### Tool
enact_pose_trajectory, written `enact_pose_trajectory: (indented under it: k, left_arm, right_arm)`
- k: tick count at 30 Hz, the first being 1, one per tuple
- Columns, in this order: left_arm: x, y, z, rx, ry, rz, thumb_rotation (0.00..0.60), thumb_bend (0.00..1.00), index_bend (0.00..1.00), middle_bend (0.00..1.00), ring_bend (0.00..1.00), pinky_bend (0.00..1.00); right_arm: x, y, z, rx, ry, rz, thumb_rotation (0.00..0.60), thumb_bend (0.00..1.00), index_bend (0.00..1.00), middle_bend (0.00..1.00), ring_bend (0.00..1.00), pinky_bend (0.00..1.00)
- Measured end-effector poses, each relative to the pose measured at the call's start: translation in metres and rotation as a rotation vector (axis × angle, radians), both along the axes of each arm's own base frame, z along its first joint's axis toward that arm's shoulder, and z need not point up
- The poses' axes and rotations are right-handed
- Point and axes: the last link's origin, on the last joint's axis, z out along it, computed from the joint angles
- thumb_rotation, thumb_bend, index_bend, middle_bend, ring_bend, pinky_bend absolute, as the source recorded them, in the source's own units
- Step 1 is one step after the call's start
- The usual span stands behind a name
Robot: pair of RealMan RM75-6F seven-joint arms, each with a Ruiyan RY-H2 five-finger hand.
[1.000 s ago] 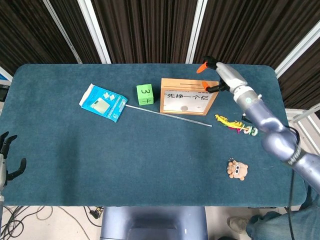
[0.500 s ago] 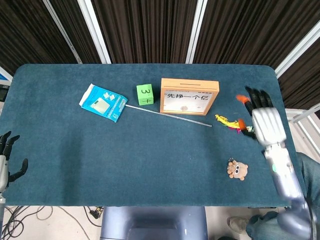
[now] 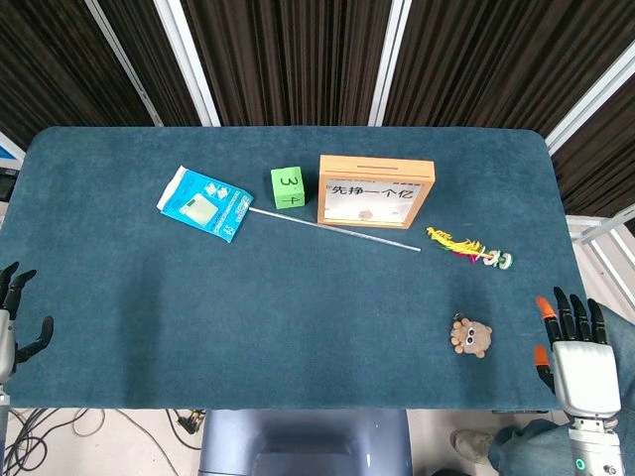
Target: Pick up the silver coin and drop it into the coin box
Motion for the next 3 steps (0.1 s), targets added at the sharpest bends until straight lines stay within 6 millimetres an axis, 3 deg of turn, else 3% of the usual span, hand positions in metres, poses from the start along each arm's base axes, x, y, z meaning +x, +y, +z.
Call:
enact_pose_trajectory:
  k: [3]
  left_arm:
    - [0.0002,0.0,0.0001,-0.001,0.009,-0.006,0.6,0.39,0.16,0.03,0.04,0.0]
  right_arm:
    - [-0.0049,-0.0016,0.0016,-0.01,0.026,-0.002,0.6,0.51,0.13,0.03,0.0,0.0]
